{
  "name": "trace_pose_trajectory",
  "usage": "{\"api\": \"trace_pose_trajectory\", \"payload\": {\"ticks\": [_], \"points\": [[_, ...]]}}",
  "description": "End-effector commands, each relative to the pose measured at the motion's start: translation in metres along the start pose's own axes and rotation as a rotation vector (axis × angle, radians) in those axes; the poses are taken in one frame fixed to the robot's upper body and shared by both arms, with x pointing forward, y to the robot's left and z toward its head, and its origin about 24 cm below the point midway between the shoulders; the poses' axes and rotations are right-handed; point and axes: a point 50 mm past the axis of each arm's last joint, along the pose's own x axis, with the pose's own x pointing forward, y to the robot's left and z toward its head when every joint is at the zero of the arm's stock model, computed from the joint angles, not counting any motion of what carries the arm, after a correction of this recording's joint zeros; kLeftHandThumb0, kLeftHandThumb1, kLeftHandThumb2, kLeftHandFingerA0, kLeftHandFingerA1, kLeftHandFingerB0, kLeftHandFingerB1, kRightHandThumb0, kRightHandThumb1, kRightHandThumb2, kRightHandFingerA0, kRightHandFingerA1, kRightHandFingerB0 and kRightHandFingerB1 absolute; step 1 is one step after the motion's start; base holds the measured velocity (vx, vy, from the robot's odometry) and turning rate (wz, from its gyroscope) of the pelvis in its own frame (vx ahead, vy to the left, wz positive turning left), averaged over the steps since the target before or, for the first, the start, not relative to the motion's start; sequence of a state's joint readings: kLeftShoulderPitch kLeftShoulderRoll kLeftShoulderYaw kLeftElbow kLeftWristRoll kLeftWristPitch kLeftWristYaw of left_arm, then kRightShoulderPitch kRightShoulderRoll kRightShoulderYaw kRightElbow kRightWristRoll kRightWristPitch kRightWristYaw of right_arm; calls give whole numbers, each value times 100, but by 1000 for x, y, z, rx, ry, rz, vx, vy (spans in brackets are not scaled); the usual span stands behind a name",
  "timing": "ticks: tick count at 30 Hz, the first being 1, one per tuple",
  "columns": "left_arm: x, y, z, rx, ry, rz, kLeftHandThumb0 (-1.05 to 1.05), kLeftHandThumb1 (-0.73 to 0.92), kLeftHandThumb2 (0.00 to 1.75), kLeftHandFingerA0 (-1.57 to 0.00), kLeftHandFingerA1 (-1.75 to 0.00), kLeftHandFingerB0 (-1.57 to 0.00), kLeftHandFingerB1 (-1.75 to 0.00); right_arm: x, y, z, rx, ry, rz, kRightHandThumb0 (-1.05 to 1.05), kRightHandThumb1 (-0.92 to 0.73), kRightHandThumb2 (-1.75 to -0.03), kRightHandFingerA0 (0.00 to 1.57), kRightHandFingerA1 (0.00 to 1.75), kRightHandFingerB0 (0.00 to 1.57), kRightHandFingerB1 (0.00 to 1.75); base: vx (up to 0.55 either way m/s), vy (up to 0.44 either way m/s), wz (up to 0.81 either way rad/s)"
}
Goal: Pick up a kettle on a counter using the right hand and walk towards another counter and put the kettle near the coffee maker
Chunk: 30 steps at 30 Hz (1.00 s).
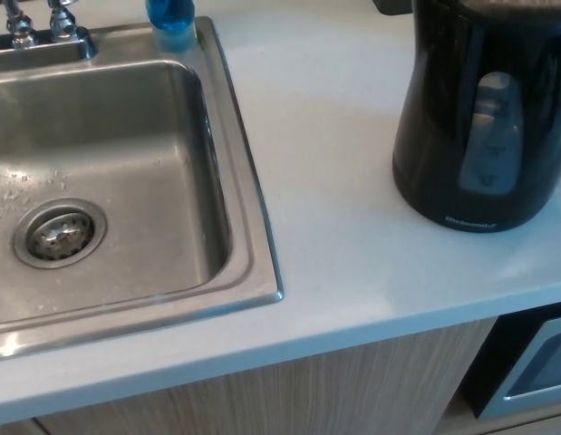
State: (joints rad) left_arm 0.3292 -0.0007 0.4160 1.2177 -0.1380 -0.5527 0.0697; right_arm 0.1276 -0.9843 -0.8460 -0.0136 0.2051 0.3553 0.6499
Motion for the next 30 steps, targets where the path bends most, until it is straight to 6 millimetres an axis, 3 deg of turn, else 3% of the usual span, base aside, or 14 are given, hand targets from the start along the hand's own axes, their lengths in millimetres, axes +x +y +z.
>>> {"api": "trace_pose_trajectory", "payload": {"ticks": [1, 4, 5, 7, 9, 12, 13, 14, 17, 18, 19, 21, 22, 30], "points": [[2, 14, 4, 19, -26, 66, -7, 45, 111, -157, -148, -139, -136, -174, -30, -120, 275, 7, -931, -38, -61, -89, 60, 103, 54, 105, 0, 0, 0], [2, 14, 5, 21, -25, 67, -7, 45, 111, -157, -148, -139, -136, -181, -26, -129, 292, 9, -979, -38, -61, -89, 60, 103, 54, 105, 0, 0, 0], [3, 11, 6, 8, -33, 70, -4, 46, 117, -156, -153, -134, -145, -196, -2, -169, 403, 99, -1189, -46, -49, -121, 114, 110, 106, 114, 0, 0, 0], [3, 10, 7, 3, -36, 72, -4, 46, 117, -156, -153, -134, -145, -202, 11, -186, 446, 143, -1277, -46, -49, -121, 114, 110, 106, 114, 0, 0, 0], [6, 7, 10, 10, -33, 67, -5, 46, 114, -157, -147, -139, -137, -198, 36, -209, 537, 324, -1312, -44, -36, -113, 144, 128, 120, 125, 0, 0, 0], [6, 7, 10, 11, -34, 66, -5, 46, 114, -157, -147, -139, -137, -198, 39, -213, 543, 351, -1319, -44, -36, -113, 144, 128, 120, 125, 0, 0, 0], [7, 6, 12, 24, -42, 67, -5, 48, 115, -151, -150, -125, -147, -191, 78, -237, 573, 456, -1256, -23, -55, -125, 144, 135, 143, 135, 0, 0, 0], [7, 5, 12, 29, -45, 66, -5, 48, 115, -151, -150, -125, -147, -189, 96, -245, 583, 499, -1226, -23, -55, -125, 144, 135, 143, 135, 0, 0, 0], [7, 5, 12, 29, -45, 66, -5, 48, 115, -151, -150, -125, -147, -189, 96, -246, 578, 495, -1232, -23, -55, -125, 144, 135, 143, 135, 0, 0, 0], [8, 3, 13, 24, -36, 72, -7, 50, 104, -151, -152, -117, -148, -180, 133, -246, 620, 538, -1172, -20, -13, -157, 134, 139, 129, 136, 0, 0, 0], [9, 3, 13, 18, -33, 74, -4, 46, 117, -155, -152, -124, -148, -173, 159, -243, 633, 578, -1109, -25, -22, -136, 132, 132, 124, 129, 0, 0, 0], [9, 3, 13, 14, -32, 73, -4, 46, 117, -155, -152, -124, -148, -168, 176, -241, 621, 611, -1056, -25, -22, -136, 132, 132, 124, 129, 0, 0, 0], [8, 2, 12, 9, -25, 68, -7, 48, 110, -153, -153, -120, -149, -161, 199, -246, 631, 683, -1000, -25, -32, -107, 143, 127, 128, 118, 0, 0, 0], [8, 0, 11, -32, -22, 84, -4, 49, 118, -157, -157, -129, -146, -162, 263, -230, 775, 708, -731, -20, -18, -130, 157, 102, 132, 105, 0, 0, 0]]}}
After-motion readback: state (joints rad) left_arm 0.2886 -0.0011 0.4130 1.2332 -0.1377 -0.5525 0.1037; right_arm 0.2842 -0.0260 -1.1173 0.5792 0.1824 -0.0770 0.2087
